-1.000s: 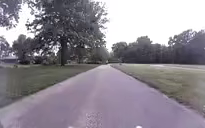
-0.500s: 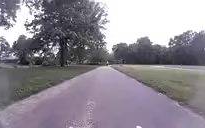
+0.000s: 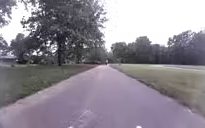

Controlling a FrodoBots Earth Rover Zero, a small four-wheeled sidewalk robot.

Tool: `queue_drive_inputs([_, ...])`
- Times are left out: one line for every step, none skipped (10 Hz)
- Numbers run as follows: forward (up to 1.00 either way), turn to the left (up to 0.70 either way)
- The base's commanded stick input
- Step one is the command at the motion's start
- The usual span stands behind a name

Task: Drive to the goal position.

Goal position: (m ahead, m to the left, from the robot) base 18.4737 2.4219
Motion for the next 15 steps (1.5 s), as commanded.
queue_drive_inputs([0.70,0.00])
queue_drive_inputs([0.70,0.00])
queue_drive_inputs([0.70,0.00])
queue_drive_inputs([0.70,-0.01])
queue_drive_inputs([0.70,-0.11])
queue_drive_inputs([0.70,-0.14])
queue_drive_inputs([0.70,0.00])
queue_drive_inputs([0.70,0.00])
queue_drive_inputs([0.70,0.00])
queue_drive_inputs([0.70,0.00])
queue_drive_inputs([0.70,0.00])
queue_drive_inputs([0.70,0.00])
queue_drive_inputs([0.70,0.00])
queue_drive_inputs([0.70,0.00])
queue_drive_inputs([0.70,0.00])
